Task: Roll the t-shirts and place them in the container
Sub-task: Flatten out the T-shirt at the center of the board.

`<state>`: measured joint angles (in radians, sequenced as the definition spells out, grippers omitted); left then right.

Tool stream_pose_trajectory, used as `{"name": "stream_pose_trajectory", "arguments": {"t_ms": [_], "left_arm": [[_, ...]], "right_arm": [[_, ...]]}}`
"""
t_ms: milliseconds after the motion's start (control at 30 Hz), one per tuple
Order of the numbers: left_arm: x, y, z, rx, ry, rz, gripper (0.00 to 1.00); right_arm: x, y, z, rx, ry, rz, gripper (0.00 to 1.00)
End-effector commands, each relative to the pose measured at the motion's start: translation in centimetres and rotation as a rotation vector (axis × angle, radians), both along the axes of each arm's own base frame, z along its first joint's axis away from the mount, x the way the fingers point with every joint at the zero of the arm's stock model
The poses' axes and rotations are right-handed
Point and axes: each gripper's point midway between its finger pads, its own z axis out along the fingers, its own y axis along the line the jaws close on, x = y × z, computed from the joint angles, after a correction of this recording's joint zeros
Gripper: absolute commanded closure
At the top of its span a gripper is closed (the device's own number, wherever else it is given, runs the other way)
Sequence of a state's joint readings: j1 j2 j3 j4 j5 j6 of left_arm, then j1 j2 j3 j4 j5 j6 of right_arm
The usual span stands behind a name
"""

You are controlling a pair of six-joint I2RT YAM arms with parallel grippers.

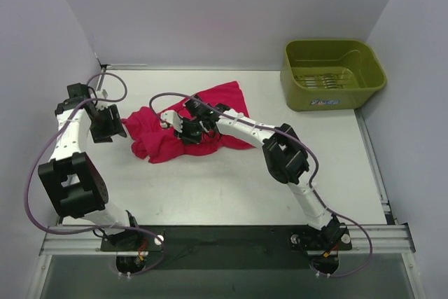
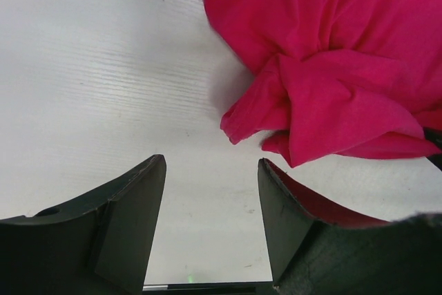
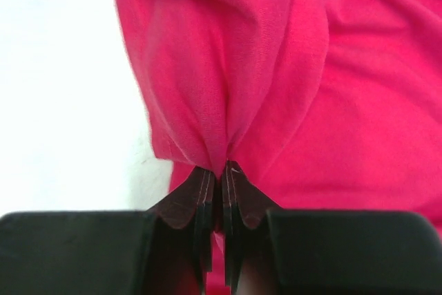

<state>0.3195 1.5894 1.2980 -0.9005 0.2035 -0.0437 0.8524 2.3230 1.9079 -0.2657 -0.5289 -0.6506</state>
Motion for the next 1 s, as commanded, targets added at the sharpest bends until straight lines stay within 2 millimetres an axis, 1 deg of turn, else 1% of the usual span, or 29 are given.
{"name": "stream_pose_trajectory", "arguments": {"t_ms": [0,33,100,133,167,200,233,267,300,333,367,400,433,467,500,533,567,600,633,667,700,733,767,800,833,867,900,933,967], "left_arm": [[1.4,0.7,3.2,0.023,-0.162,0.020,0.34],[1.3,0.7,3.3,0.028,-0.172,0.020,0.34],[1.7,0.8,4.3,0.039,-0.224,0.018,0.34],[1.7,0.7,4.6,0.041,-0.238,0.016,0.34],[1.9,0.8,4.9,0.047,-0.258,0.015,0.34],[1.9,0.8,5.5,0.056,-0.283,0.011,0.34],[2.0,0.8,5.7,0.060,-0.294,0.011,0.34],[2.2,0.9,6.1,0.069,-0.315,0.004,0.34],[2.3,0.8,6.5,0.070,-0.331,-0.007,0.33],[2.5,0.6,6.8,0.069,-0.341,-0.022,0.33],[2.7,0.6,7.5,0.071,-0.356,-0.037,0.33],[2.9,0.4,7.9,0.067,-0.369,-0.056,0.33],[3.1,0.3,8.4,0.063,-0.379,-0.061,0.33],[3.5,0.3,9.5,0.064,-0.404,-0.067,0.33],[3.8,0.1,10.2,0.062,-0.421,-0.075,0.33],[3.9,-0.1,10.8,0.052,-0.439,-0.086,0.33],[4.3,-0.1,11.8,0.059,-0.464,-0.089,0.33],[4.4,-0.1,12.3,0.059,-0.476,-0.093,0.33],[4.6,-0.3,12.6,0.054,-0.491,-0.101,0.33],[4.7,-0.4,13.0,0.050,-0.499,-0.107,0.32],[4.9,-0.5,13.3,0.047,-0.507,-0.112,0.32],[5.0,-0.7,13.3,0.039,-0.502,-0.119,0.32],[5.1,-0.8,13.2,0.033,-0.499,-0.122,0.32],[5.3,-1.0,13.2,0.027,-0.496,-0.128,0.32],[5.2,-1.1,13.0,0.036,-0.487,-0.154,0.32],[5.3,-1.1,12.6,0.031,-0.475,-0.160,0.32],[5.2,-1.1,12.4,0.027,-0.469,-0.159,0.32],[5.1,-1.2,12.3,0.028,-0.466,-0.163,0.32],[4.9,-1.2,12.1,0.027,-0.462,-0.162,0.32]], "right_arm": [[-2.0,-0.6,14.0,0.170,-0.085,-0.017,1.00],[-2.8,-1.2,17.9,0.220,-0.126,-0.016,1.00],[-4.3,-1.9,21.7,0.265,-0.159,-0.016,1.00],[-5.2,-2.8,25.7,0.323,-0.208,-0.019,1.00],[-6.3,-3.0,27.4,0.346,-0.227,-0.012,1.00],[-6.9,-3.3,29.3,0.377,-0.250,-0.015,1.00],[-7.7,-4.2,32.5,0.422,-0.303,-0.025,1.00],[-8.4,-4.5,34.2,0.448,-0.332,-0.024,1.00],[-9.5,-4.6,35.8,0.474,-0.363,-0.009,1.00],[-10.2,-5.3,37.8,0.505,-0.399,-0.012,1.00],[-10.5,-5.9,39.7,0.530,-0.439,-0.029,1.00],[-11.1,-6.1,40.8,0.550,-0.458,-0.029,1.00],[-11.6,-6.9,42.7,0.584,-0.484,-0.039,1.00],[-11.5,-7.8,44.5,0.610,-0.519,-0.073,1.00],[-11.5,-8.5,45.9,0.632,-0.542,-0.096,1.00],[-11.3,-9.1,46.8,0.642,-0.565,-0.120,1.00],[-10.7,-10.1,48.3,0.654,-0.608,-0.174,1.00],[-10.3,-10.8,48.9,0.656,-0.632,-0.203,1.00],[-9.6,-11.5,49.3,0.649,-0.663,-0.235,1.00],[-9.0,-12.2,49.3,0.637,-0.677,-0.262,1.00],[-8.2,-13.1,48.1,0.601,-0.678,-0.296,1.00],[-6.5,-14.5,46.8,0.564,-0.673,-0.343,1.00],[-5.4,-15.6,45.4,0.544,-0.634,-0.399,1.00],[-4.6,-16.7,41.4,0.479,-0.568,-0.432,1.00],[-3.7,-18.1,39.3,0.442,-0.532,-0.477,1.00],[-1.4,-21.6,37.0,0.393,-0.502,-0.589,1.00],[-1.4,-23.5,31.8,0.304,-0.434,-0.617,1.00],[-0.7,-25.6,29.7,0.265,-0.408,-0.664,1.00],[0.3,-29.1,27.3,0.205,-0.394,-0.737,1.00]]}}
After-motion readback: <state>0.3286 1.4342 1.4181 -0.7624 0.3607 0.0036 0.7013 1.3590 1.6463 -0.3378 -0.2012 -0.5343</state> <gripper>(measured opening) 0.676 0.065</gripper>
